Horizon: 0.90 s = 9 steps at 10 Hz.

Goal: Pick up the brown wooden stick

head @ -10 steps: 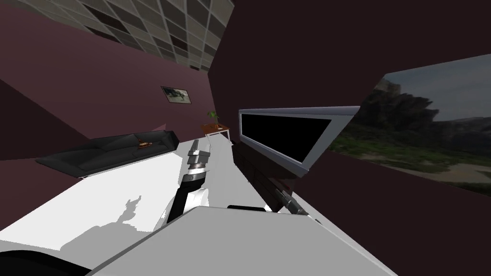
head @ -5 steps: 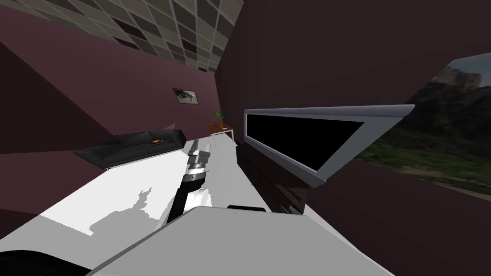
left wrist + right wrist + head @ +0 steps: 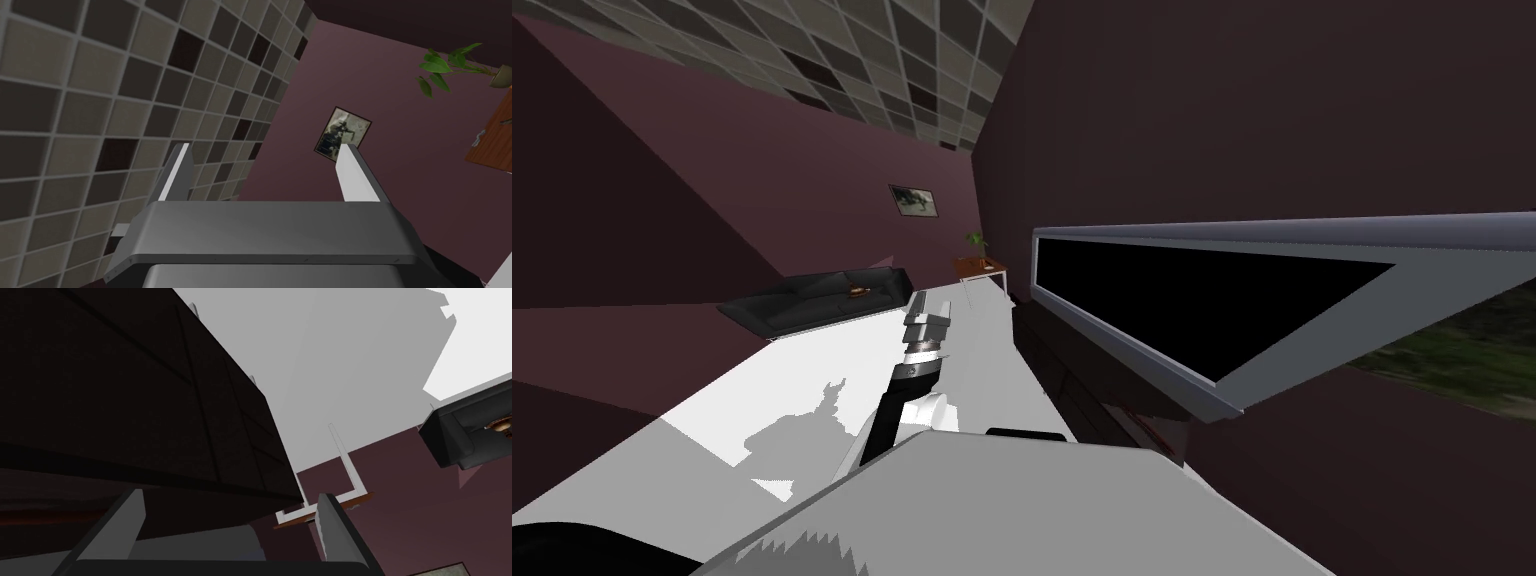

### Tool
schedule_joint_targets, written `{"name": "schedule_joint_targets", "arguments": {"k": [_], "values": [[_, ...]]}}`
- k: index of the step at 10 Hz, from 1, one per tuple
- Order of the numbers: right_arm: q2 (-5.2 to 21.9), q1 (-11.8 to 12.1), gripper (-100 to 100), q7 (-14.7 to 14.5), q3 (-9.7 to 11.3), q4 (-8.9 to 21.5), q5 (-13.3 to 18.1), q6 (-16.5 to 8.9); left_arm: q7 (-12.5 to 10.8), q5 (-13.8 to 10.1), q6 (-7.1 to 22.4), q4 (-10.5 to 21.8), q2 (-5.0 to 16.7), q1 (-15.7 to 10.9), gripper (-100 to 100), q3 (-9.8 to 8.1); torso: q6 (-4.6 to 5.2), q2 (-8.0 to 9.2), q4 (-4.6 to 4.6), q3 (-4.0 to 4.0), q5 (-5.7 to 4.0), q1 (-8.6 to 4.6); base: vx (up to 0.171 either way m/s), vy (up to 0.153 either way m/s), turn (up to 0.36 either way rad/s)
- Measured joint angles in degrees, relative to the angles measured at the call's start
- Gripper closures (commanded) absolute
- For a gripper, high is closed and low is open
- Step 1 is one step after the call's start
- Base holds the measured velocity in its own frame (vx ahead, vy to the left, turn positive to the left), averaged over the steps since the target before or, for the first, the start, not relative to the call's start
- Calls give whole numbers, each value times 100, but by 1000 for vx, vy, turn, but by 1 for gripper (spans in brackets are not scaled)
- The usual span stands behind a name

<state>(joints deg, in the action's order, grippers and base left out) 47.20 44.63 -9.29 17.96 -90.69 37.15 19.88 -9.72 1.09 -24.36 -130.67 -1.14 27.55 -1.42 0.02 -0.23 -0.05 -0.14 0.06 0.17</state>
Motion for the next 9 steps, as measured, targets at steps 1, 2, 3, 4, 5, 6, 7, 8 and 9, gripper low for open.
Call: {"name": "schedule_joint_targets", "arguments": {"k": [1, 2, 3, 4, 5, 6, 7, 8, 9], "values": [[140, -34, -100, -1, 104, 173, 95, -65, 0, 0, 0, 0, 0, 0, 0, 0, -2, -1, 0, 0, 1, 3, 123, 83, 220], [301, -90, -100, -26, 209, 468, 209, -93, 0, 0, 0, 0, 0, 0, 0, 1, -3, -13, -2, -7, 2, 12, 169, 96, 272], [451, -54, -100, -115, 234, 817, 310, -37, 0, 0, 0, 0, 0, 0, 0, 1, -2, -28, -6, -15, 5, 18, 133, 53, 39], [539, 25, -100, -145, 314, 782, 388, -139, 0, 0, 0, 0, 0, 1, 0, 0, 3, -19, -5, -12, 3, 12, 123, 40, 82], [740, 135, -100, -114, 415, 705, 469, -325, 0, 0, 0, 0, 0, 0, 0, 0, -1, -16, -4, -9, 3, 7, 91, 18, 63], [801, 164, -100, -121, 445, 755, 510, -393, 0, 0, 0, 0, 0, 0, 0, 0, 2, -5, -2, -4, 0, -1, 93, 24, 133], [783, 44, -100, -178, 575, 1033, 612, -425, 0, 0, 0, 0, 0, 0, 0, 0, -1, -4, 0, -2, -2, -2, 134, 55, 201], [901, 155, -100, -266, 593, 1182, 693, -464, 0, 0, 0, 0, 0, 0, 0, 0, 0, -13, -3, -7, 3, 7, 158, 34, 128], [1133, 85, -100, -197, 826, 1254, 789, -652, 0, 0, 0, 0, 0, 1, 0, 0, -2, -25, -5, -14, 1, 3, 191, 29, 163]]}}
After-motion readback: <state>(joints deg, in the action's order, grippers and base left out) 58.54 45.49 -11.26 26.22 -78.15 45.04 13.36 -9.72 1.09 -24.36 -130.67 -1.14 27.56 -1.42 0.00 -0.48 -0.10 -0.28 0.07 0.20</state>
